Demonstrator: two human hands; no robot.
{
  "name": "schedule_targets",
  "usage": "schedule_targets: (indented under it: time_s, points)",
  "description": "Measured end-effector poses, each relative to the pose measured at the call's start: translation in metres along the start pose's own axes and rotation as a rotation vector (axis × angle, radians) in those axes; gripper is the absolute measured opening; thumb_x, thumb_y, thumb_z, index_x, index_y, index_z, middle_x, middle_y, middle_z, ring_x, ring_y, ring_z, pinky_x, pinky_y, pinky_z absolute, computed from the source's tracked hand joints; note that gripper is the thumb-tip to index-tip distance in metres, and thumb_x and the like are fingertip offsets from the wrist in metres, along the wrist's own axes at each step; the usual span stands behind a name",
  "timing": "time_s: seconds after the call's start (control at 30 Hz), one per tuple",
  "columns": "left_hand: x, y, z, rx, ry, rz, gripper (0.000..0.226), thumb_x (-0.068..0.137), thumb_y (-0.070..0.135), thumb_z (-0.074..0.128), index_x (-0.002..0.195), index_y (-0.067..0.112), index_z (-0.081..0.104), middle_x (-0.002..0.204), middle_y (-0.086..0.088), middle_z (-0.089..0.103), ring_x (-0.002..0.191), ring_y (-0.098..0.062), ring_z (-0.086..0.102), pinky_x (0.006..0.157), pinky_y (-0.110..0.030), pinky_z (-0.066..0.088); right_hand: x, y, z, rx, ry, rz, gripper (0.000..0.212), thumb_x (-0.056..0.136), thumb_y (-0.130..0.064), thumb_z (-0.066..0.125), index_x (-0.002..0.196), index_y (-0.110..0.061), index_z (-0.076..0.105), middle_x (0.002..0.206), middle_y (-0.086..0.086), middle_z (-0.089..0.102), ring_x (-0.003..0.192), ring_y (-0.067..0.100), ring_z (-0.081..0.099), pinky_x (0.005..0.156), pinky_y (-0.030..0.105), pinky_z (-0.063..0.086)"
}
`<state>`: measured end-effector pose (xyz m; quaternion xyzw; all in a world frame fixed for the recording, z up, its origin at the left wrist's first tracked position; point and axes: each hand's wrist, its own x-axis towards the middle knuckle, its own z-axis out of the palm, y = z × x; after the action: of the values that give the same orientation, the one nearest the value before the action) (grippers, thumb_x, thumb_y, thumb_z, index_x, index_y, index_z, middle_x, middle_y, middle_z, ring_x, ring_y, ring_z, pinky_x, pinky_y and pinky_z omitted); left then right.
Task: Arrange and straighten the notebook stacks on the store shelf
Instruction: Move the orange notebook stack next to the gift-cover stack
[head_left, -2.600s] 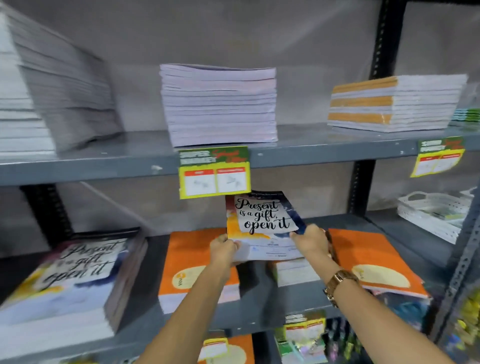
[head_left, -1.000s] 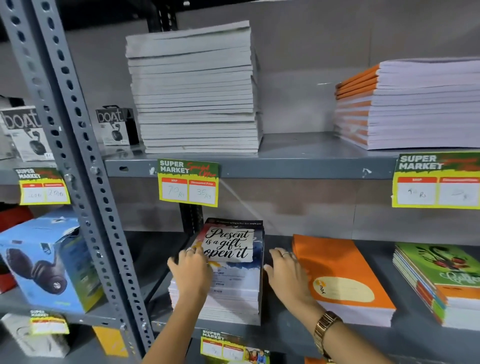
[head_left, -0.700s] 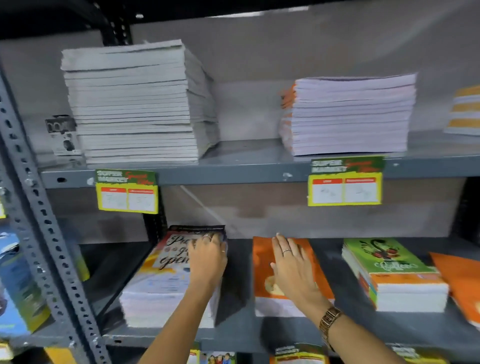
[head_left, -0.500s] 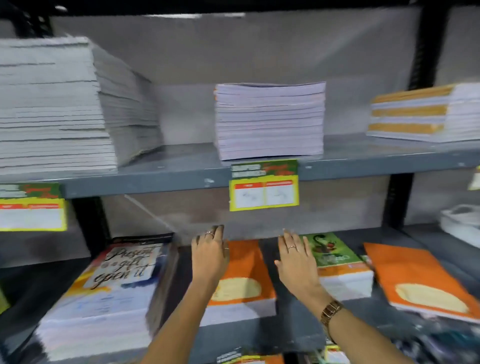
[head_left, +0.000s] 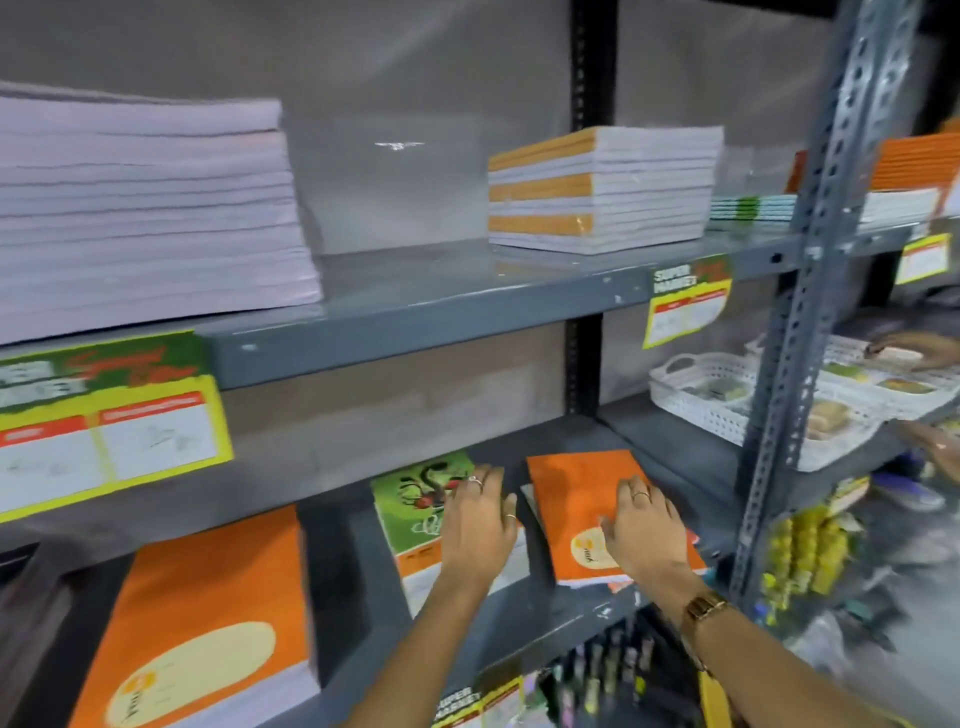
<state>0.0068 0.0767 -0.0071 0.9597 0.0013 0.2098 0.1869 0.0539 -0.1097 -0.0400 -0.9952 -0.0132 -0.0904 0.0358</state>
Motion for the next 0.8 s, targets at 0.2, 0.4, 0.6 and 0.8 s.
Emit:
schedule_targets:
  time_s: [0.2, 0.4, 0.6, 0.8]
  points:
    - [-0.001, 0.046, 0.055, -0.054, -0.154, 0.082, 0.046, 0.094, 0.012, 0.04, 0.139, 0.008, 0.032, 0.144, -0.012, 0.039, 0.135, -0.023, 0.033, 0.114, -0.032, 0.027, 0.008, 0.039, 0.012, 0.142, -0.299, 0.301, 0.101, 0.075, -0.07, 0.051, 0.14, -0.001, 0.017, 0.143, 0.012, 0.036, 0.125, 0.029, 0.046, 0.09, 0.038, 0.048]
    - [-0.007, 0.07, 0.081, -0.106, -0.33, -0.246, 0.053, 0.09, 0.0, 0.04, 0.139, 0.001, 0.023, 0.135, -0.023, 0.044, 0.116, -0.035, 0.052, 0.093, -0.039, 0.045, 0.021, 0.042, 0.012, 0.217, -0.337, 0.406, 0.115, 0.064, -0.068, 0.067, 0.141, 0.001, 0.015, 0.145, 0.015, 0.032, 0.129, 0.03, 0.042, 0.096, 0.04, 0.046]
    - [0.0, 0.07, 0.082, -0.235, -0.324, -0.439, 0.041, 0.089, 0.002, 0.048, 0.128, -0.003, 0.037, 0.123, -0.021, 0.055, 0.114, -0.035, 0.054, 0.092, -0.039, 0.045, 0.023, 0.034, 0.011, 0.147, -0.169, 0.412, 0.076, 0.079, -0.04, 0.067, 0.131, 0.003, 0.034, 0.134, 0.015, 0.049, 0.122, 0.029, 0.049, 0.098, 0.038, 0.041]
    - [-0.001, 0.074, 0.064, -0.509, -0.193, -0.431, 0.037, 0.083, 0.001, 0.051, 0.12, 0.006, 0.051, 0.111, -0.018, 0.066, 0.101, -0.034, 0.062, 0.085, -0.039, 0.053, 0.013, 0.026, 0.005, 0.224, 0.042, 0.428, 0.037, 0.084, -0.012, 0.057, 0.115, -0.005, 0.04, 0.126, 0.012, 0.053, 0.117, 0.027, 0.049, 0.093, 0.037, 0.04]
